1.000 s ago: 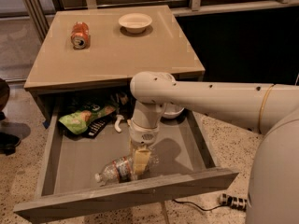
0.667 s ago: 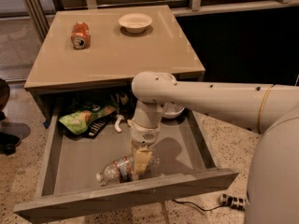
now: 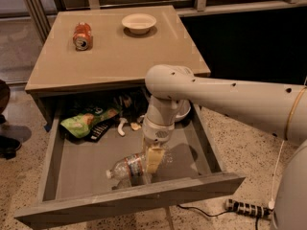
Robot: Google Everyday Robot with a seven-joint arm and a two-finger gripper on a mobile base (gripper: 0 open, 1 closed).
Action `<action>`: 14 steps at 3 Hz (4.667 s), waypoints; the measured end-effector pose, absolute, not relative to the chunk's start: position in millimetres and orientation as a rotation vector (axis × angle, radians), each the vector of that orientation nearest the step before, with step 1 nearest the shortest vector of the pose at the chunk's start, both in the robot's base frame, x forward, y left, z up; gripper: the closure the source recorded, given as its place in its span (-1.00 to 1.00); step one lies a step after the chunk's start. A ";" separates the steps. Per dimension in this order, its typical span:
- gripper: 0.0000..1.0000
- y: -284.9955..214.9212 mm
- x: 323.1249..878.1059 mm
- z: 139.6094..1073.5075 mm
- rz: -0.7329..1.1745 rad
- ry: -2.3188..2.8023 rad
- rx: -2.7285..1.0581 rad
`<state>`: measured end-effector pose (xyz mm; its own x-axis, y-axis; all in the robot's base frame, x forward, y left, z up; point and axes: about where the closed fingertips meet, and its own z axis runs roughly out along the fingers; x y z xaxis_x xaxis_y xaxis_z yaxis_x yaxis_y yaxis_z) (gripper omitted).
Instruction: Pick water bottle from top drawer and place on counter
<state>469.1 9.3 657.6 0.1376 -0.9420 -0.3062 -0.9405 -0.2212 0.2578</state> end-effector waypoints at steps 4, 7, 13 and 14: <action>1.00 -69.7 508.3 703.5 -0.541 -2.188 2.239; 1.00 -163.4 510.0 782.4 -0.381 -2.514 2.105; 1.00 -179.2 616.8 826.6 -0.273 -2.623 2.043; 1.00 -183.5 633.1 833.6 -0.257 -2.675 2.040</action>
Offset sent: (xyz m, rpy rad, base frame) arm 0.0456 -0.0729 0.0466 -0.0402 -0.0596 -0.1533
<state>633.1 -183.5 833.6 -0.2519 -0.9283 -0.2734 -0.9634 0.2674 -0.0201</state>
